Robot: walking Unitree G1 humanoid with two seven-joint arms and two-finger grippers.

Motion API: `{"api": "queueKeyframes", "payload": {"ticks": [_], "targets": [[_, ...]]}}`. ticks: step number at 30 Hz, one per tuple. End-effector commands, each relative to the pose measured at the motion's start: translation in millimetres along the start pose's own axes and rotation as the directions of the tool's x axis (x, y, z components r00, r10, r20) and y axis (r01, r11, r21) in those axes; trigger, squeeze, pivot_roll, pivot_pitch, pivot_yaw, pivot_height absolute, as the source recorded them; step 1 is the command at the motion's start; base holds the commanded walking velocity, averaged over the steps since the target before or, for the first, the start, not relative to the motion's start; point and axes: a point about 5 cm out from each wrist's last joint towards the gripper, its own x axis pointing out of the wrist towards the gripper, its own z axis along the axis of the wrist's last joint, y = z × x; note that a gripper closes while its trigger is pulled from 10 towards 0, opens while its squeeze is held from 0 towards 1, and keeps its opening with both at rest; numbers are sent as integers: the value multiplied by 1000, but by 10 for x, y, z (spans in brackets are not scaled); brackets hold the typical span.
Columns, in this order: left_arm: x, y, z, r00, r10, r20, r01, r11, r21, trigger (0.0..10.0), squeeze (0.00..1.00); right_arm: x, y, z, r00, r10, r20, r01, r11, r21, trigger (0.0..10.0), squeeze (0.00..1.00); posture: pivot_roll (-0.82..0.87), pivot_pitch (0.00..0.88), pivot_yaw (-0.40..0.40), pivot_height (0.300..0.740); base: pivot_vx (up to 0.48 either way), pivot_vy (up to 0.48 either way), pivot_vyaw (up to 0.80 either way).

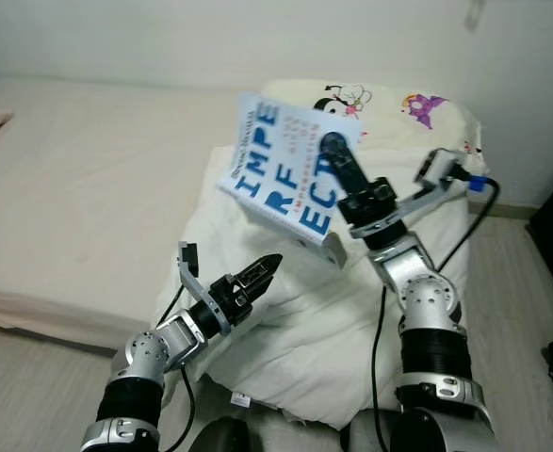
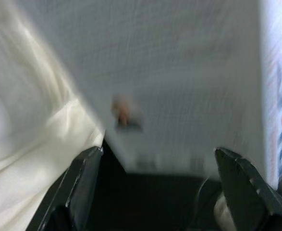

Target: Clean up the room

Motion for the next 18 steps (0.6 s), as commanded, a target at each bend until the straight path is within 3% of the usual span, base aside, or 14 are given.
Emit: {"api": "queueKeyframes", "payload": {"ticks": [1,2,4,6,9,10,12,14,18], "targets": [[2,21,27,998,2,59,1,999,-49,10000,471,59,111,-22,998,70,-2,-70,998,11,0,0,-46,141,50,600,0,0,0],[17,21,74,993,-7,117,15,997,-71,10000,0,61,133,-56,997,79,-14,-79,997,19,0,0,-53,141,49,600,0,0,0],[17,21,74,993,-7,117,15,997,-71,10000,0,61,133,-56,997,79,-14,-79,997,19,0,0,-53,141,49,600,0,0,0],[30,9,160,975,-31,219,55,993,-104,10000,0,58,160,-108,996,87,-32,-86,996,30,0,0,-60,141,47,600,0,0,0],[30,9,160,975,-31,219,55,993,-104,10000,0,58,160,-108,996,87,-32,-86,996,30,0,0,-60,141,47,600,0,0,0],[35,-8,193,964,-50,262,84,989,-121,10000,0,49,177,-132,995,89,-41,-88,995,38,0,0,-64,142,43,600,0,0,0],[35,-8,193,964,-50,262,84,989,-121,10000,0,49,177,-132,995,89,-41,-88,995,38,0,0,-64,142,43,600,0,0,0],[58,-92,180,953,-133,272,178,973,-150,10000,0,30,201,-178,994,90,-58,-87,995,52,0,0,-67,143,40,600,0,0,0],[80,-135,117,950,-178,256,227,959,-173,10000,0,28,214,-201,994,88,-68,-85,995,58,0,0,-71,145,39,600,0,0,0]]}}
